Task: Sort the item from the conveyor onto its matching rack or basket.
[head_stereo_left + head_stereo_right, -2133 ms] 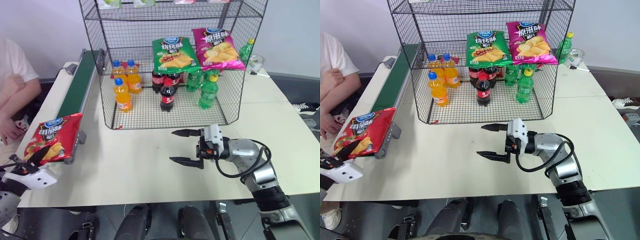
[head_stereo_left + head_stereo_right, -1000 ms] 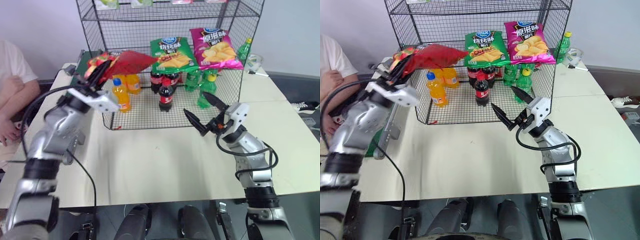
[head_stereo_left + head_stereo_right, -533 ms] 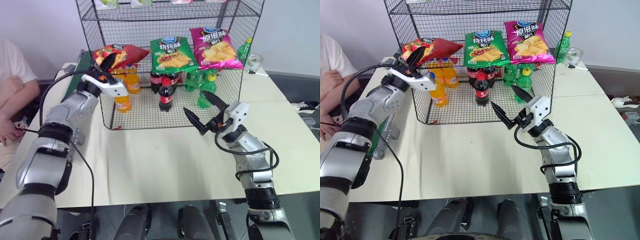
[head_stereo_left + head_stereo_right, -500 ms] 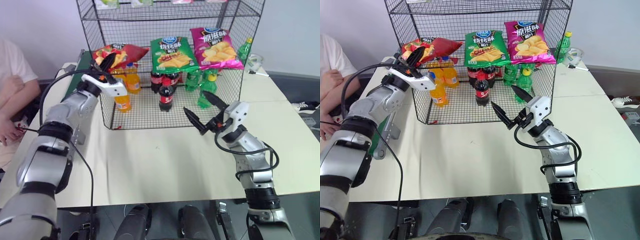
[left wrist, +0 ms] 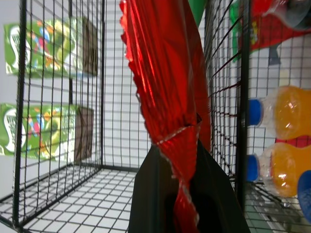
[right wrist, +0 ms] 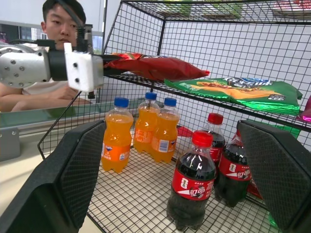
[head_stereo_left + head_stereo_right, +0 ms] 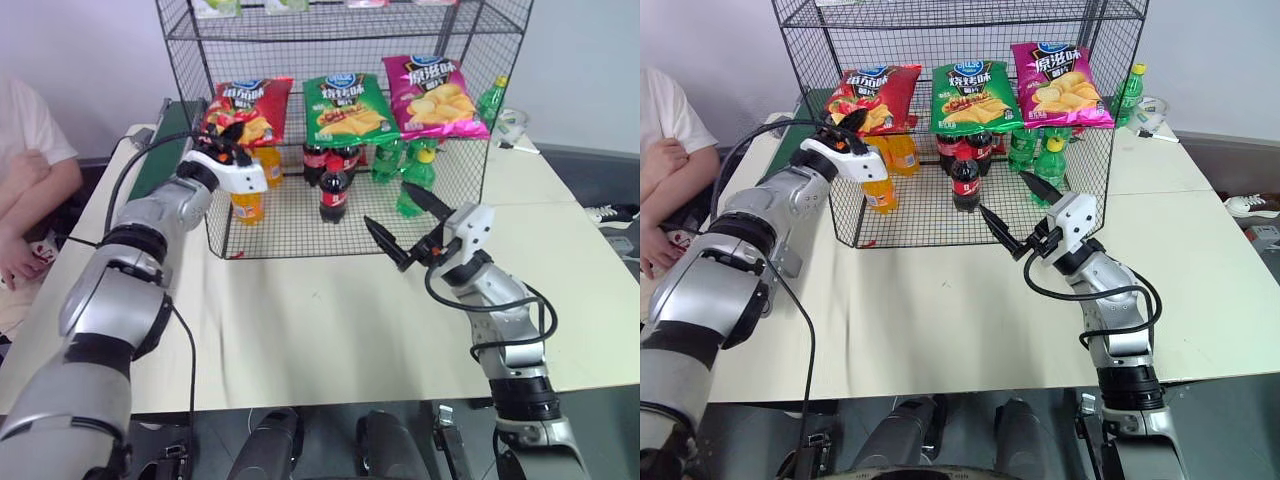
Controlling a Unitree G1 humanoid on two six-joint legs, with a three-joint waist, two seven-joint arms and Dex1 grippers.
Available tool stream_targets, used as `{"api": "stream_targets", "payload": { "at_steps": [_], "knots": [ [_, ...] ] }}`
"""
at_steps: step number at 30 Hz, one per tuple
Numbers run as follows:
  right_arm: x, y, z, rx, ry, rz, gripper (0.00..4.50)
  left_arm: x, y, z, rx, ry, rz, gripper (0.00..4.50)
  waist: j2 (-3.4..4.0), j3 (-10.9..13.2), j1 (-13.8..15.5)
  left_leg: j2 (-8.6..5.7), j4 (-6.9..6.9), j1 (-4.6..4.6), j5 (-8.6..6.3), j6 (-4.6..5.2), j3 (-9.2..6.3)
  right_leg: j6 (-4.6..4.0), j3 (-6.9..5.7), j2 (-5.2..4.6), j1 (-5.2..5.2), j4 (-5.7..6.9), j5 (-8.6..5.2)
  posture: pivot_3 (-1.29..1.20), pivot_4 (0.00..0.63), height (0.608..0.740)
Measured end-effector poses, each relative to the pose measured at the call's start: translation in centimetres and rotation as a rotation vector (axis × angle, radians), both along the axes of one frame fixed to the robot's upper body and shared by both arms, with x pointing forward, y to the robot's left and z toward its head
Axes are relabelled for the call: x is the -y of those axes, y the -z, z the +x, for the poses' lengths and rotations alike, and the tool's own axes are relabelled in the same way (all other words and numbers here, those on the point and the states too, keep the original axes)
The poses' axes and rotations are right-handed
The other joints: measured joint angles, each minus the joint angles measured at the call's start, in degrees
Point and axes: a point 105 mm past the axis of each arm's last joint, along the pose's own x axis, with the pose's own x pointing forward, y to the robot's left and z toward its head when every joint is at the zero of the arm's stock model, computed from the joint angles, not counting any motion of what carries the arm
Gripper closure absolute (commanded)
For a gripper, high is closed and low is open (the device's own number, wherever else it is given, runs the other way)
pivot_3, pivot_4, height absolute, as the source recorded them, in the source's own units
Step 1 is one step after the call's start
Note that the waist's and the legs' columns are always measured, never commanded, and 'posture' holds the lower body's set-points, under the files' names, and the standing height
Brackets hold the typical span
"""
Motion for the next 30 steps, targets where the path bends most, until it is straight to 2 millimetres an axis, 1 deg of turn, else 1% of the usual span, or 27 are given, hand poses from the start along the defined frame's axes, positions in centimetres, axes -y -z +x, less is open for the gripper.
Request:
{"api": "stream_targets", "payload": {
  "at_steps": [6, 10, 13, 15, 16, 17, 18, 19, 21, 25, 27, 30],
  "knots": [
    [-0.1, 0.2, 0.0, -0.008, -0.001, -0.005, 0.0, 0.1, 0.5, 0.3, -0.038, -0.019, -0.028, 4.46, 0.0, 0.0, 0.0, 0.0, 0.0, 0.0, 0.0, 0.0, 0.0, 0.0, 0.0, 0.0, -0.01, 0.0, 0.0, 0.0, 0.15, 0.74],
    [-0.2, 0.4, 0.0, -0.012, -0.003, -0.013, 0.0, 0.8, 0.1, 0.7, -0.057, -0.024, -0.054, 4.46, -0.01, 0.0, 0.0, 0.0, 0.03, -0.02, 0.0, 0.0, 0.0, 0.0, 0.0, 0.0, -0.01, 0.0, 0.0, 0.0, 0.15, 0.74],
    [-0.3, 0.5, -0.1, -0.013, -0.005, -0.016, 0.0, 1.1, -0.2, 0.8, -0.083, -0.009, -0.104, 3.62, -0.01, 0.0, 0.0, 0.0, 0.04, -0.02, 0.0, 0.0, 0.0, 0.0, 0.0, 0.0, 0.0, 0.01, 0.0, 0.0, 0.15, 0.74],
    [-0.4, 0.5, -0.1, -0.015, -0.006, -0.019, 0.0, 1.1, -0.8, 0.8, -0.072, -0.002, -0.134, 2.68, -0.01, 0.0, 0.0, 0.0, 0.04, -0.02, 0.0, 0.0, 0.0, 0.0, 0.0, 0.0, 0.0, 0.01, 0.0, 0.0, 0.15, 0.74],
    [-0.4, 0.5, -0.1, -0.015, -0.007, -0.02, 0.0, 1.1, -1.2, 0.8, -0.067, 0.004, -0.147, 2.13, -0.01, 0.0, 0.0, 0.0, 0.04, -0.02, 0.0, 0.0, -0.01, 0.0, 0.0, 0.0, 0.0, 0.01, 0.0, 0.0, 0.15, 0.74],
    [-0.4, 0.6, -0.1, -0.016, -0.008, -0.021, 0.0, 1.2, -1.4, 0.7, -0.061, 0.008, -0.155, 1.7, -0.01, 0.0, 0.0, 0.0, 0.04, -0.02, 0.0, 0.0, 0.0, 0.0, 0.0, 0.0, 0.01, 0.01, 0.0, 0.0, 0.15, 0.74],
    [-0.4, 0.6, -0.1, -0.018, -0.008, -0.021, 0.0, 1.2, -1.8, 0.7, -0.05, 0.014, -0.156, 1.12, -0.02, 0.0, 0.0, 0.0, 0.05, -0.02, 0.0, 0.0, -0.01, 0.0, 0.0, 0.0, 0.02, 0.01, 0.0, 0.0, 0.15, 0.74],
    [-0.4, 0.6, -0.1, -0.02, -0.009, -0.021, 0.0, 1.1, -2.1, 0.6, -0.039, 0.017, -0.154, 0.7, -0.02, 0.0, 0.0, 0.0, 0.06, 0.0, 0.0, 0.0, -0.01, 0.0, 0.0, 0.0, 0.04, 0.01, 0.0, 0.0, 0.15, 0.74],
    [-0.4, 0.7, -0.1, -0.023, -0.009, -0.021, 0.0, 0.9, -2.5, 0.4, -0.027, 0.033, -0.143, 0.7, -0.02, 0.0, 0.0, 0.0, 0.06, 0.04, 0.0, 0.0, 0.0, 0.01, 0.0, 0.0, 0.08, 0.01, 0.0, 0.0, 0.15, 0.74],
    [-0.3, 0.9, -0.1, -0.034, -0.008, -0.025, 0.0, 0.1, -2.1, -0.3, -0.053, 0.076, -0.126, 0.7, -0.02, 0.0, -0.2, 0.01, 0.04, 0.04, 0.0, 0.0, 0.0, 0.01, 0.0, 0.0, 0.05, 0.01, 0.0, 0.0, 0.15, 0.74],
    [-0.3, 1.0, -0.1, -0.038, -0.009, -0.025, 0.0, -0.1, -1.9, -0.9, -0.065, 0.12, -0.122, 0.7, -0.01, 0.0, -0.2, 0.01, 0.04, 0.04, 0.0, 0.0, 0.0, 0.0, 0.01, 0.0, 0.03, 0.01, 0.0, 0.0, 0.15, 0.74],
    [-0.3, 1.0, -0.1, -0.041, -0.009, -0.027, 0.0, -0.2, -1.0, -1.9, -0.089, 0.178, -0.107, 0.7, 0.0, 0.0, -0.2, 0.01, 0.05, 0.04, 0.0, 0.0, -0.01, 0.0, 0.01, 0.0, 0.04, 0.02, 0.01, 0.0, 0.15, 0.74]
  ]
}}
